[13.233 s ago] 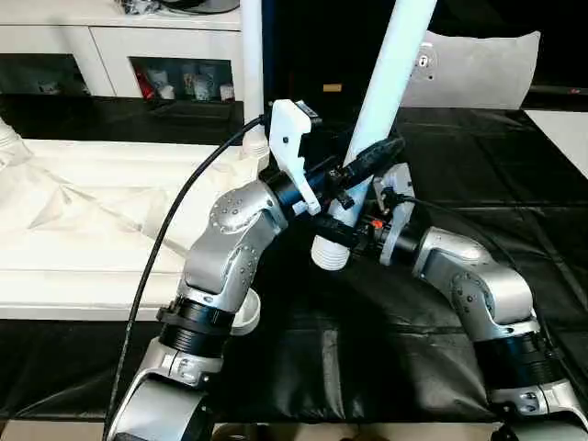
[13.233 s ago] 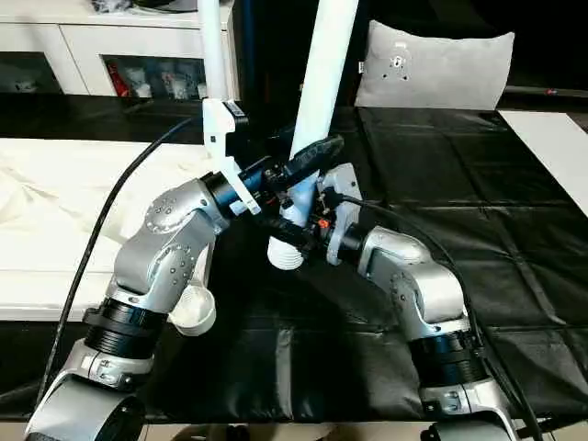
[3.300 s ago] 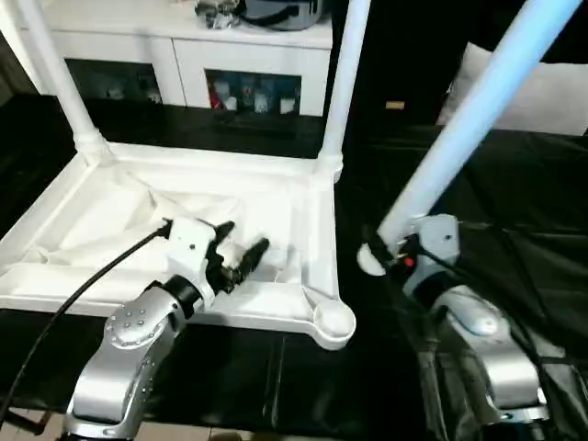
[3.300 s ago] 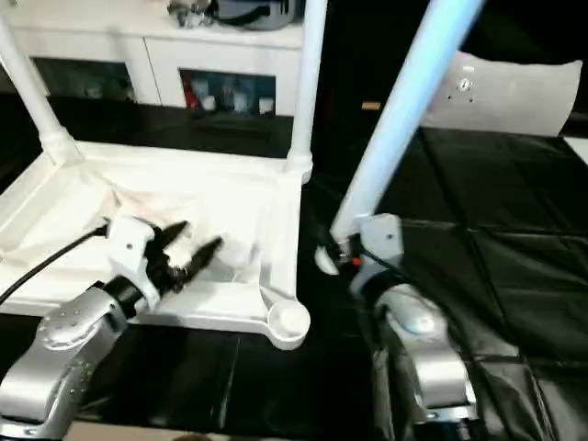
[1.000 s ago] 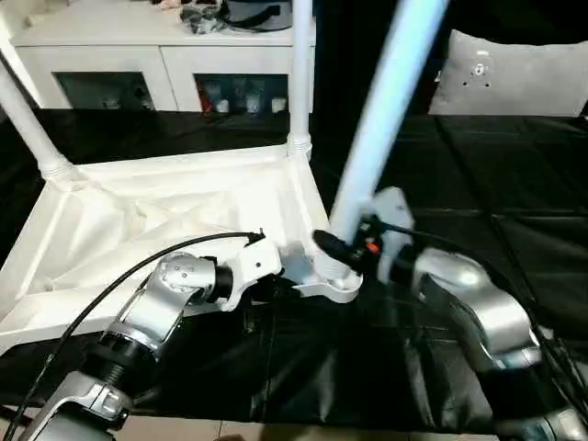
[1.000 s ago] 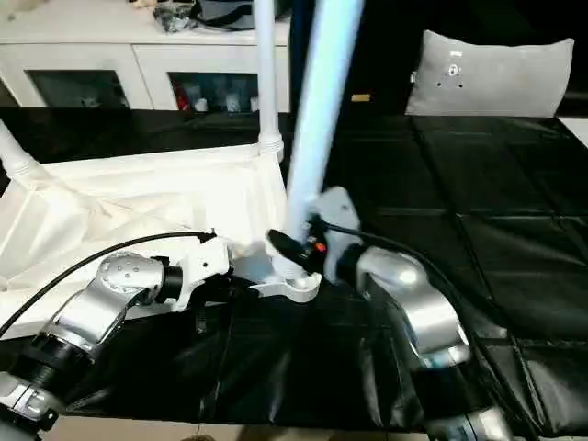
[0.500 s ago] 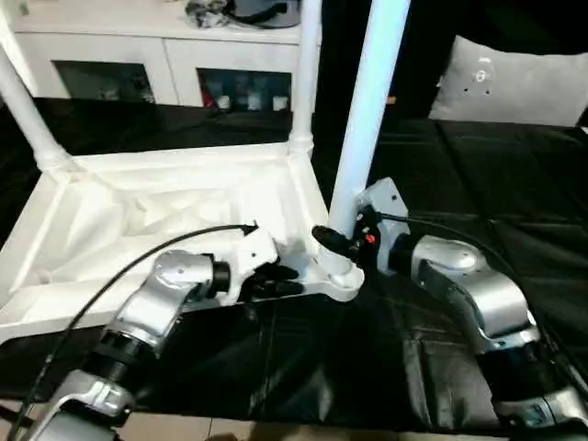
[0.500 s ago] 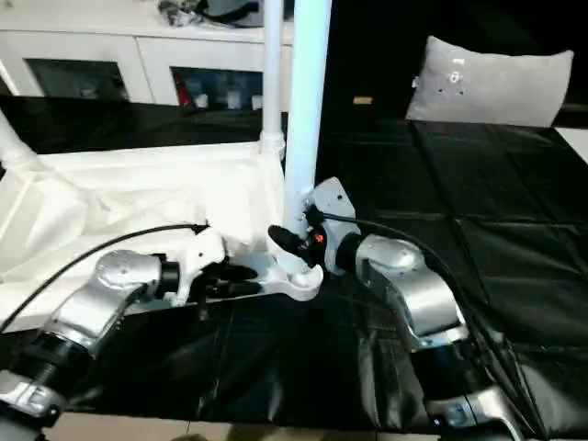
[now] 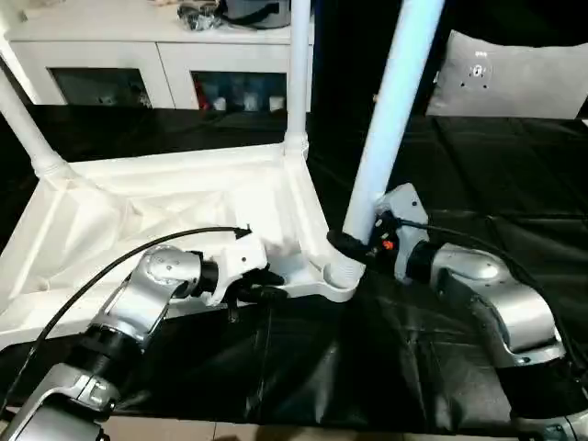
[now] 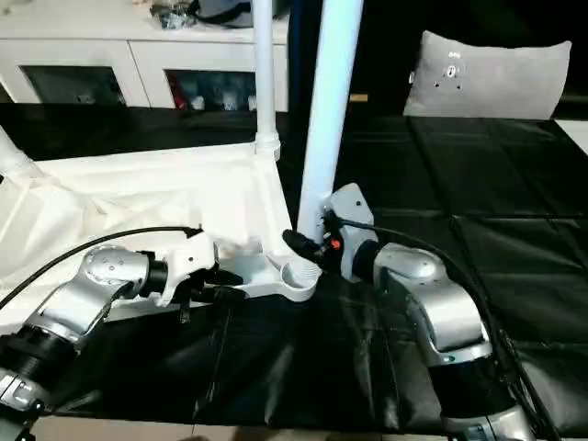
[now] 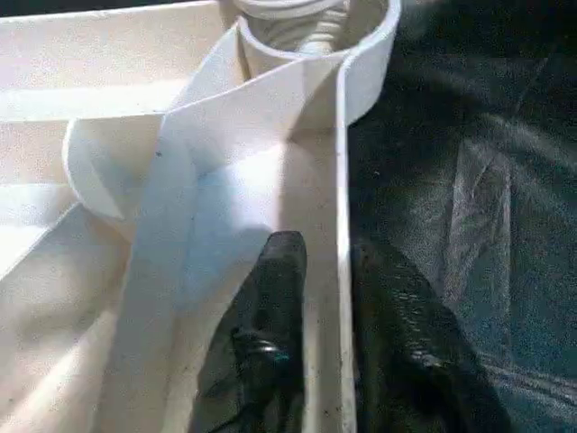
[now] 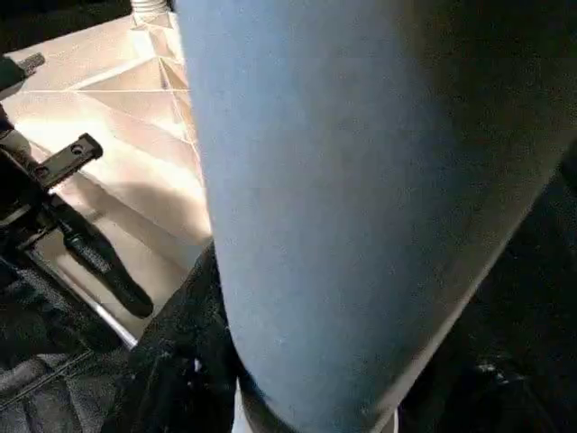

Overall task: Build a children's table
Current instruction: Insert table leg to table base

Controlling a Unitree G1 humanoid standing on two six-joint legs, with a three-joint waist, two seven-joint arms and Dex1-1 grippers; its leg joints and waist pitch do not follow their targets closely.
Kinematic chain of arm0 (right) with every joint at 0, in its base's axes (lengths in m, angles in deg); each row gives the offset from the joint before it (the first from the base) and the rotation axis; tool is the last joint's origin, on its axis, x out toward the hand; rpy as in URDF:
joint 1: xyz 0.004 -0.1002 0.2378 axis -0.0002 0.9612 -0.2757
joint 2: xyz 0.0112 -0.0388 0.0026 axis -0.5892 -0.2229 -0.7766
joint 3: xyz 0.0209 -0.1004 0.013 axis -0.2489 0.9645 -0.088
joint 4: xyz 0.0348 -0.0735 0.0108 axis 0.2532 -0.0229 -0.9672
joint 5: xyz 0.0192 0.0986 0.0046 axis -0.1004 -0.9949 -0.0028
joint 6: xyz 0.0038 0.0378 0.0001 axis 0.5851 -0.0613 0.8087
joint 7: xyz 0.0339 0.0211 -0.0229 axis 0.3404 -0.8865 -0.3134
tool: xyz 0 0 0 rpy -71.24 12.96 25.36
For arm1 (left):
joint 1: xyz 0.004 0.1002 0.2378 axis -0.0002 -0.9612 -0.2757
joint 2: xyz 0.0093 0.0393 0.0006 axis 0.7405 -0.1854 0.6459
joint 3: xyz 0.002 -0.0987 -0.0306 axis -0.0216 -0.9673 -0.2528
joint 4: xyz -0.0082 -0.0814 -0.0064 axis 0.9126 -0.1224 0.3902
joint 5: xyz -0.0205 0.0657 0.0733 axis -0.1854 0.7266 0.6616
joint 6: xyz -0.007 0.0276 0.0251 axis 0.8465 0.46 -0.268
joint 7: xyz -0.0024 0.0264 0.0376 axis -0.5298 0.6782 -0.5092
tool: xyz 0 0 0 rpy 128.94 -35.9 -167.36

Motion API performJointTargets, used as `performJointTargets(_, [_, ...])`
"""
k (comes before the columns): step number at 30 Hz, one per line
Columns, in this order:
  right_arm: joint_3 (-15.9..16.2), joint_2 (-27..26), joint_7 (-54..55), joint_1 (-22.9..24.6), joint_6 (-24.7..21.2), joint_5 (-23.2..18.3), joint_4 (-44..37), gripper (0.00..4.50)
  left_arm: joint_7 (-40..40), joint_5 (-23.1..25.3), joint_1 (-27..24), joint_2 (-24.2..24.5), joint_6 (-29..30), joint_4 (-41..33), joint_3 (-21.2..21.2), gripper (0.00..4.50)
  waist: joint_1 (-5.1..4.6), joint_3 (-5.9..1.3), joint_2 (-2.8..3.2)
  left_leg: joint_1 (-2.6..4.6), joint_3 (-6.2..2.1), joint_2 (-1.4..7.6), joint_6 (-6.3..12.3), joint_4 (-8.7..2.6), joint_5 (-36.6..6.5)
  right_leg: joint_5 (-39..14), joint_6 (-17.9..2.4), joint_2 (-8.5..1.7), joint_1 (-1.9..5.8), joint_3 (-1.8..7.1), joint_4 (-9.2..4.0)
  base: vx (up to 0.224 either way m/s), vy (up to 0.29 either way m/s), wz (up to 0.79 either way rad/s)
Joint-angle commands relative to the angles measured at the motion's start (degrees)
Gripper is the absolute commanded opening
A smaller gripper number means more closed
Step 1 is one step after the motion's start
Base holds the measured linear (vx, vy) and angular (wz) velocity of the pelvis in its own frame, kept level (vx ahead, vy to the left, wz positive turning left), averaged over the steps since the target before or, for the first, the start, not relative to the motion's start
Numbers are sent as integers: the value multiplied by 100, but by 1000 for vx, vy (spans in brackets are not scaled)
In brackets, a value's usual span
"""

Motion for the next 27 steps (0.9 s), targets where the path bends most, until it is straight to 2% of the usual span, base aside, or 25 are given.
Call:
performJointTargets(1, [16,48,-85,111,-183,-85,-125,187,81,267,-42,150,76,274,66,50,38,-259,13,-15,-132,383,-17,-494,-1072,-1190,-1304,-440,239,307,-497,0,0,0])
performJointTargets(9, [131,95,-239,55,-301,-156,-198,187,32,151,-56,115,11,197,-5,0,35,-264,20,-26,-139,382,-32,-500,-1104,-1270,-1267,-444,231,305,-505,0,0,0])
performJointTargets(13, [181,61,-284,-7,-341,-154,-127,187,-39,128,-63,89,-154,159,48,0,38,-266,44,-28,-141,388,-27,-501,-1060,-1157,-1305,-446,230,303,-493,0,0,0])
performJointTargets(22, [391,144,-444,-203,-332,14,310,187,-266,207,6,54,-597,149,250,0,56,-277,47,-29,-125,384,18,-482,-903,-947,-1380,-446,244,296,-481,0,0,0])
performJointTargets(27, [363,136,-489,-343,-292,6,592,187,-327,378,40,115,-723,117,397,0,53,-275,35,-29,-123,393,5,-489,-903,-939,-1383,-446,245,295,-471,0,0,0])
